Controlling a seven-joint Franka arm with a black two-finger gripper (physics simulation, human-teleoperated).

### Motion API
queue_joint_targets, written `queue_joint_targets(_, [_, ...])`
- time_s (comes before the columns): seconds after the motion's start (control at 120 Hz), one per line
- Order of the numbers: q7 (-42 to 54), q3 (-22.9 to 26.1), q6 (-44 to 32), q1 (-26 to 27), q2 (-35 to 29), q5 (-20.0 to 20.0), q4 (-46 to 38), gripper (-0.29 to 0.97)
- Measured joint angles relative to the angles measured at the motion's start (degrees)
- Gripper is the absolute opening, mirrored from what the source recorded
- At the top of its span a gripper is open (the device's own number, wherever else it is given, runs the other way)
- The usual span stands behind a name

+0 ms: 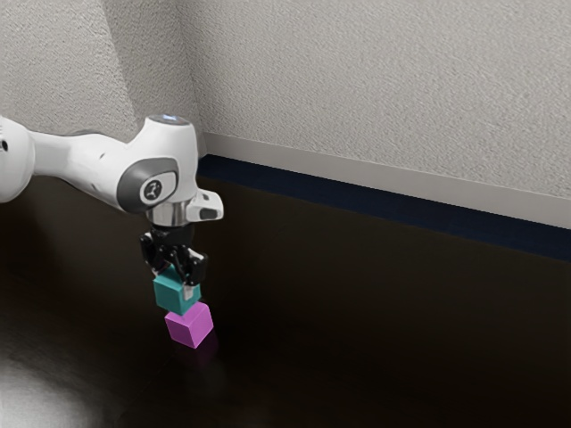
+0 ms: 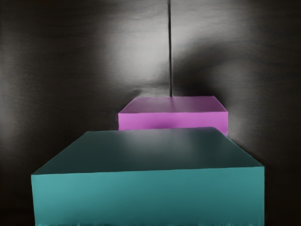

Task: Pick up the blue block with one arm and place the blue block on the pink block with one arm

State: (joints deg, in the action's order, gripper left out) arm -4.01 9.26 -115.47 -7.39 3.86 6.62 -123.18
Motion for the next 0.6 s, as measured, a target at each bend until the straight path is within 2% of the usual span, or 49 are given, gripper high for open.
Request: queue_joint_targets(0.6, [0.8,0.3,-0.1,0.3,0.7,0.1,0.1,0.38])
